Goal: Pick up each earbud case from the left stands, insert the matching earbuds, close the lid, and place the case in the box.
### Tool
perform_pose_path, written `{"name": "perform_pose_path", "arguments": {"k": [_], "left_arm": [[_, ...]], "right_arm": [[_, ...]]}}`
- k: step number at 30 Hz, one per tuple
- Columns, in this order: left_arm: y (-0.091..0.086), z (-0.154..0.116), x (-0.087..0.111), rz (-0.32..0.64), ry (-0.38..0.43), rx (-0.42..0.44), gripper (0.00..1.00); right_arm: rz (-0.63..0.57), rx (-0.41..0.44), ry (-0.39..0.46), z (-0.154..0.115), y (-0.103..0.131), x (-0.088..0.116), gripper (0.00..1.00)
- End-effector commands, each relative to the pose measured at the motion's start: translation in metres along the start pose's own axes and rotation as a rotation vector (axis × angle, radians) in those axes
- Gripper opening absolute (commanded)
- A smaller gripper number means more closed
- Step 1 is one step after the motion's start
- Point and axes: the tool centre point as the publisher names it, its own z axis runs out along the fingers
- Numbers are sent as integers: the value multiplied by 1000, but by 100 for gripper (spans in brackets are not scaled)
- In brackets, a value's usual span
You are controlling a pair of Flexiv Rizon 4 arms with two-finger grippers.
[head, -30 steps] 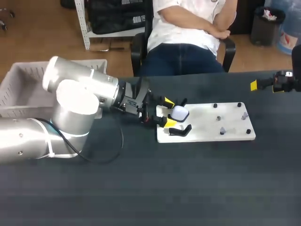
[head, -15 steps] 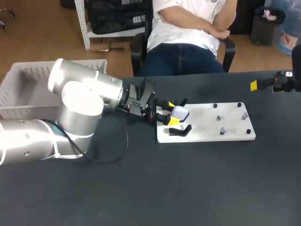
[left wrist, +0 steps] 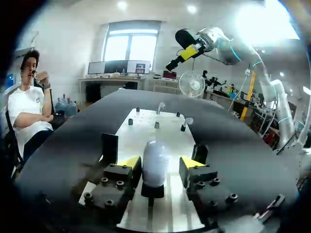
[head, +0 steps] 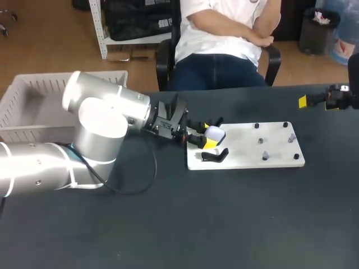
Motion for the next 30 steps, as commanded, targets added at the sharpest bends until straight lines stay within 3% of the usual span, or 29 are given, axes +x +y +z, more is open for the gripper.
{"name": "perform_pose_path", "arguments": {"k": [1, 12, 16, 20, 22, 23, 30], "left_arm": [[5, 2, 0, -4, 4, 9, 48], [7, 3, 3, -20, 7, 16, 35], [7, 2, 4, -24, 11, 12, 24], [8, 3, 5, -25, 11, 12, 22], [7, 4, 5, -25, 12, 12, 18], [7, 4, 5, -24, 12, 12, 1], [6, -1, 0, -16, -1, 1, 0]], "right_arm": [[0, 1, 0, 0, 0, 0, 100], [0, 1, 0, 0, 0, 0, 100], [0, 1, 0, 0, 0, 0, 100], [0, 1, 0, 0, 0, 0, 100], [0, 1, 0, 0, 0, 0, 100], [0, 1, 0, 0, 0, 0, 100], [0, 1, 0, 0, 0, 0, 100]]}}
